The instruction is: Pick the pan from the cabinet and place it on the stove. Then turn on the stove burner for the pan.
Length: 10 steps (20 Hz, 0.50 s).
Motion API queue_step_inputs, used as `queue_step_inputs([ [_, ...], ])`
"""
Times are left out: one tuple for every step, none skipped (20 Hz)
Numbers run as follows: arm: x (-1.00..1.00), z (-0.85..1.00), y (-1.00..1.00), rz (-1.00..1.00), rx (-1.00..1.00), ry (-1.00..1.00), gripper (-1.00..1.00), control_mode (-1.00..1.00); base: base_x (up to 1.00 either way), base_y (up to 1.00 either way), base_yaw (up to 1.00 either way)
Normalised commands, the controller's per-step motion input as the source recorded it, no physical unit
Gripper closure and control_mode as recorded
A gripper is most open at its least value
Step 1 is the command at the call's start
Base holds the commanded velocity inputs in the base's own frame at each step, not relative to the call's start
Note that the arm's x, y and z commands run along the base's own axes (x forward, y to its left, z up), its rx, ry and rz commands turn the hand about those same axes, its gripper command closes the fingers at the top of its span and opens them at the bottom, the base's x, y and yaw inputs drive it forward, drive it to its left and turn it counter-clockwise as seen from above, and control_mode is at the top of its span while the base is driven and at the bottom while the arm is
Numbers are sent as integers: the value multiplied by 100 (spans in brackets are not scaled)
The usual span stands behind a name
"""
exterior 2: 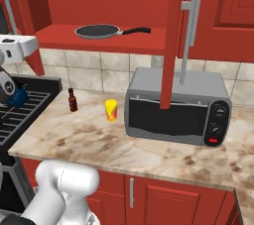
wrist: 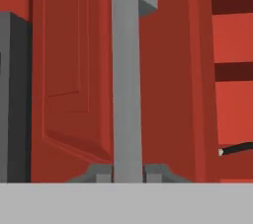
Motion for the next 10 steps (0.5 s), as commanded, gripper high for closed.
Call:
queue_step_inputs([
  [-91,-28,61,7,0,0,-100,-100,0,0,0],
  [-79,-21,58,7,0,0,-100,-100,0,0,0],
  [-68,-5,38,7,1,0,-100,-100,0,0,0],
  [-65,0,12,7,3,0,-100,-100,0,0,0],
  [-64,0,0,10,7,0,-100,-100,0,0,0],
  [-68,4,-5,15,9,-2,-100,-100,0,0,0],
  [-78,14,-21,17,10,-7,-100,-100,0,0,0],
  [-90,18,-35,18,11,-10,-100,-100,0,0,0],
  [-99,26,-42,19,12,-12,-100,-100,0,0,0],
  [-100,28,-49,22,13,-14,-100,-100,0,0,0],
])
